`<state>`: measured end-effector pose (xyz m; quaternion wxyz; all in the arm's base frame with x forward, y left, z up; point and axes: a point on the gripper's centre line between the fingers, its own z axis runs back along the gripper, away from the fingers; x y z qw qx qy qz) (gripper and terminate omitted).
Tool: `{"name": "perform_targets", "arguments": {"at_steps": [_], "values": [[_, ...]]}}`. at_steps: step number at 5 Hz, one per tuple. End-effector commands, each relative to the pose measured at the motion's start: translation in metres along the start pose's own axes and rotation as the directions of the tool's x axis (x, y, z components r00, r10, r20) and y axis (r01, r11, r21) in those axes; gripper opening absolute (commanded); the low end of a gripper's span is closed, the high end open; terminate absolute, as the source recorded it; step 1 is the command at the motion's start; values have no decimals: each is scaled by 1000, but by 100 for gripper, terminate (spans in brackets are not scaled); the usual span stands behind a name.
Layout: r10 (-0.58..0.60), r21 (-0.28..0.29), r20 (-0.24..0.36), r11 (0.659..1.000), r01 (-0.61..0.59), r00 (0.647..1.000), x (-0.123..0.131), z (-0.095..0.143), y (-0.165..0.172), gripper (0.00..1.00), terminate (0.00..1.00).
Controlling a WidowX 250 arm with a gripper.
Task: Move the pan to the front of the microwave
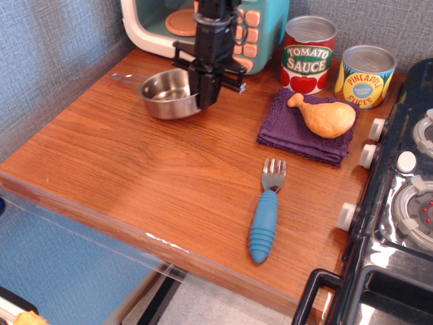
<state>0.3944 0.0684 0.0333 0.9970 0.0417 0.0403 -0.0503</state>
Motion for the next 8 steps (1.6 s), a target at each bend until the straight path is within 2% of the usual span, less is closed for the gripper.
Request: {"name": "perform_targets", "arguments": {"at_steps": [1, 2, 3, 4, 5, 6, 8], "values": [[2, 0, 30, 1000, -2, 1000, -3, 14, 10, 100, 0], [-6, 14, 32, 1000, 5, 999, -3, 18, 5, 100, 0], [4, 17, 60, 1000, -5, 998, -5, 27, 0, 100, 0], [39, 25, 132, 999, -42, 990, -16, 47, -7, 100, 0], [92, 8, 214, 995, -95, 973, -38, 70, -16, 100, 0], [119, -21, 241, 993, -117, 963, -59, 78, -23, 100, 0], [118, -26, 228, 993, -115, 967, -69, 71, -29, 100, 0]]}}
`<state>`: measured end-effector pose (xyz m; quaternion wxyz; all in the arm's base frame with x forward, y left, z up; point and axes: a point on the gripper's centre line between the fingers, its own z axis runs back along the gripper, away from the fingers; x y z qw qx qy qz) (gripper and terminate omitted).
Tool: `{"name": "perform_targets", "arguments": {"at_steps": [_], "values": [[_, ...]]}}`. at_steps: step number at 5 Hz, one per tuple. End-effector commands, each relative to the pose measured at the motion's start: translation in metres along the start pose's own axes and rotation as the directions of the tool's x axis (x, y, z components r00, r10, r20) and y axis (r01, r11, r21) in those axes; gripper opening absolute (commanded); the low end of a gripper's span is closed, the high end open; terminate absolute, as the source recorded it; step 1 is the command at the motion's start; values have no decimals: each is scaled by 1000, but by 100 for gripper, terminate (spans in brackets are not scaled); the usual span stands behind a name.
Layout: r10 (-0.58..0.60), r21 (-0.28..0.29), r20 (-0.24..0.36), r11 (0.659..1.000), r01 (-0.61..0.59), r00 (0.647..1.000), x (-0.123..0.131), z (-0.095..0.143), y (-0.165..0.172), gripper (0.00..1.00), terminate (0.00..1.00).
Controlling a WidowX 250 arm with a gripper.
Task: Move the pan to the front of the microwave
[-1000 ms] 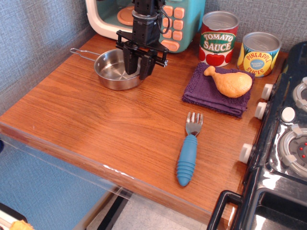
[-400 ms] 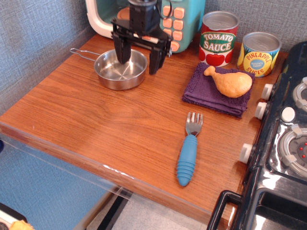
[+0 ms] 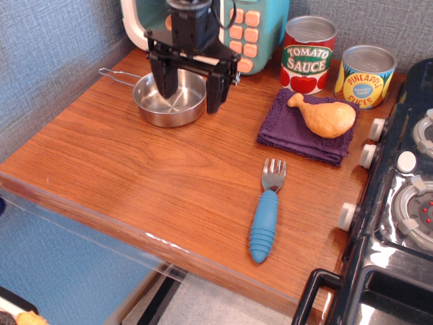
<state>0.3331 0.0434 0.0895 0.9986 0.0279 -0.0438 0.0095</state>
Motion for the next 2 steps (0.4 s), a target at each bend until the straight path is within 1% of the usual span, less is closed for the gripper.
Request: {"name": "perform_targets", "arguments": {"at_steps": [1, 2], "values": [[-9, 7, 67, 1000, 9, 998, -3, 18, -2, 100, 0], [-9, 7, 67, 1000, 9, 998, -3, 18, -2, 100, 100]]}}
